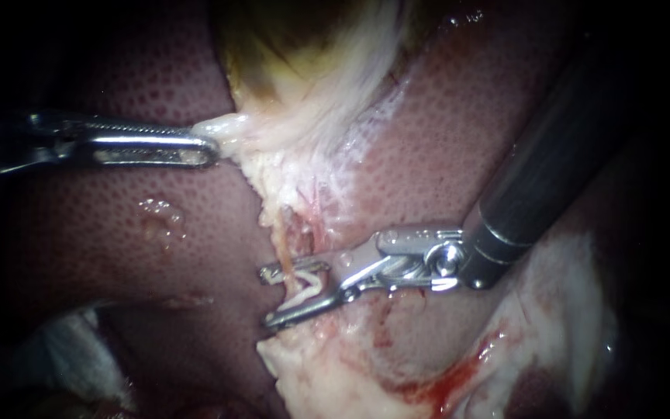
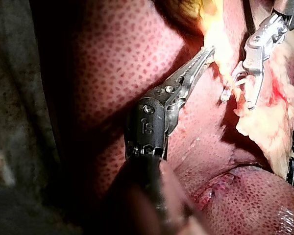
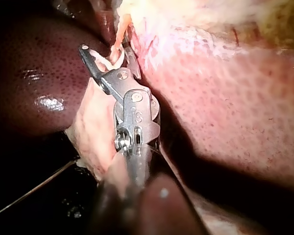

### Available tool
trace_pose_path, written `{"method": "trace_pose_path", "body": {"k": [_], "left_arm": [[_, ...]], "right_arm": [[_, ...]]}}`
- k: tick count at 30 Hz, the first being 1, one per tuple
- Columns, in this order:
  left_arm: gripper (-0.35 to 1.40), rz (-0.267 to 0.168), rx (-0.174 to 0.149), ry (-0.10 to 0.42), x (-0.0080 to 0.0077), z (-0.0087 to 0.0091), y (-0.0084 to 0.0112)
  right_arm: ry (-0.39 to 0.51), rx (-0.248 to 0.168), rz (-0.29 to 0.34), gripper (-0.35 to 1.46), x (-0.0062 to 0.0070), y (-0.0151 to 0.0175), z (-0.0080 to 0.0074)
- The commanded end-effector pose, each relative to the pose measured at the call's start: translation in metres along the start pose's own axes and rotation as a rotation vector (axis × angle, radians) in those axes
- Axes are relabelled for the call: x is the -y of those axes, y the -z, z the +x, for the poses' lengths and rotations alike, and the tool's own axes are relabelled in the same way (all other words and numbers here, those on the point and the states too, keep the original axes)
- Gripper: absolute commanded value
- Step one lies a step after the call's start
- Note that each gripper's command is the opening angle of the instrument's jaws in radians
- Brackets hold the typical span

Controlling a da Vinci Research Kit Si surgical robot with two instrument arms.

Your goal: Clipping first clip left tube

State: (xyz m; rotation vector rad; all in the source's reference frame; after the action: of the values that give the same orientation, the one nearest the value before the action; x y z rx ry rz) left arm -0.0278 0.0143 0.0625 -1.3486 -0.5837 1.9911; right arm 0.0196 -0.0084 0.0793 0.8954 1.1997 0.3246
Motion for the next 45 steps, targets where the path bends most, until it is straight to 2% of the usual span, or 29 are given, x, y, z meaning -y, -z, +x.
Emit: {"method": "trace_pose_path", "body": {"k": [1, 12, 25, 26, 27, 29, 30, 36, 45], "left_arm": [[-0.35, 0.0, 0.0, 0.0, 0.0, 0.0, 0.0], [-0.35, 0.0, 0.0, 0.0, 0.0, 0.0, 0.0], [-0.35, 0.0, 0.0, 0.0, 0.0, -0.0001, 0.0], [-0.35, 0.0, 0.0, 0.0, 0.0, -0.0001, -0.0001], [-0.35, 0.0, 0.0, 0.0, 0.0, -0.0001, -0.0001], [-0.35, 0.0, 0.0, 0.0, 0.0, -0.0001, -0.0001], [-0.35, 0.0, 0.0, 0.0, 0.0, -0.0001, 0.0], [-0.35, 0.0, 0.0, 0.0, 0.0001, -0.0001, -0.0001], [-0.35, 0.0, 0.0, 0.0, 0.0001, -0.0001, 0.0]], "right_arm": [[-0.004, 0.0, 0.005, 0.51, 0.0, -0.0001, -0.0001], [-0.018, 0.006, 0.032, 0.49, 0.0, -0.0026, -0.0017], [-0.017, 0.006, 0.032, 0.44, -0.0001, -0.0026, -0.0018], [-0.017, 0.007, 0.033, 0.4, -0.0001, -0.0026, -0.0018], [-0.017, 0.007, 0.035, 0.14, 0.0, -0.0024, -0.002], [-0.07, 0.012, 0.051, -0.28, 0.0002, -0.002, -0.0021], [-0.069, 0.015, 0.059, -0.35, 0.0001, -0.0019, -0.002], [-0.097, 0.027, 0.09, -0.35, 0.0001, -0.002, -0.0023], [-0.094, 0.036, 0.085, -0.35, 0.0001, -0.002, -0.0025]]}}
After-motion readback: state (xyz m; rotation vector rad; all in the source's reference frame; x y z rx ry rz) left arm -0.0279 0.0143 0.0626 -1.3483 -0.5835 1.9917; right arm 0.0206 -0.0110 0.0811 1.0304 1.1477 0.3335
